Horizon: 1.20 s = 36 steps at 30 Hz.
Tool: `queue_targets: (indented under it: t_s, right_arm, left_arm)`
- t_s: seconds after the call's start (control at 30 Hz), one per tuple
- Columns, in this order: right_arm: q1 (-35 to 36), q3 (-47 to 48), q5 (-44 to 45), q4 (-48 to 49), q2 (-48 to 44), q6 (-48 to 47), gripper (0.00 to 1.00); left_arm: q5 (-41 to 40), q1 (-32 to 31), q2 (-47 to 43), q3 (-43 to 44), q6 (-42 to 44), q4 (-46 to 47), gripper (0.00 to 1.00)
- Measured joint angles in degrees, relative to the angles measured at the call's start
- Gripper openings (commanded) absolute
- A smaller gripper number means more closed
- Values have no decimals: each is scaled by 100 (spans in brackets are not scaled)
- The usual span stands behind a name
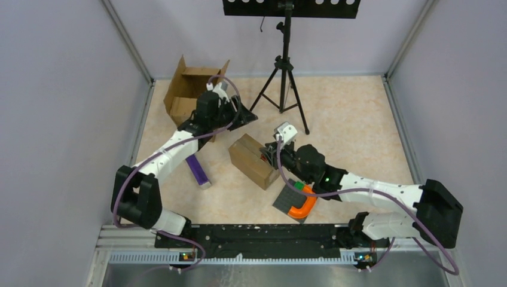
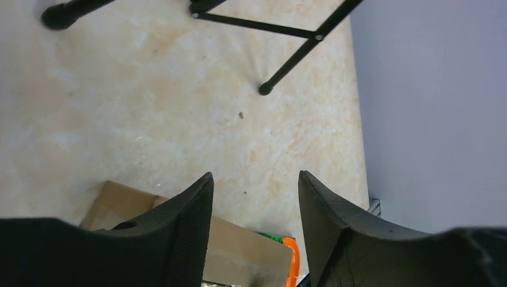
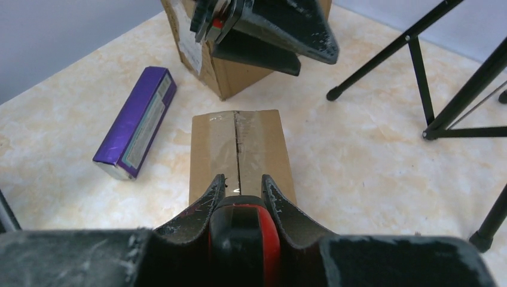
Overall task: Unpack the express box
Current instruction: Cut the express box at the center of the board.
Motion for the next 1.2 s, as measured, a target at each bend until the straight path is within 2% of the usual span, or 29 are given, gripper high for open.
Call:
queue_targets:
  t_s: [0.07,0.17,0.37,0.43,0.57,0.83,1.2]
  right_arm:
    - [-2,138,15,122,201,-103,0]
    - [-2,260,22,245,378,-212,0]
    - [-2,262,26,345,382,-247,0]
    - [-2,260,24,334,367,-245,0]
    - [-2,260,20,188,254,-234,0]
    - [7,260,24,-208,-48,-149,0]
    - [35,236,111,-579,-350,46,0]
  left_arm:
    - [146,4,-2,264,63,-85,60]
    - [417,-28,-37,225,-44,-2,63]
    - [730,-201,-87,-909,-675,688,65]
    - [791,-208,-116,-1235,-940,1204,65]
    - [713,-208,-216,-1554,-1143,1716,65]
    - [584,-216,-262,-1803,-1215,2124,65]
    - [507,-234,-286,-1928,-1250,2343,65]
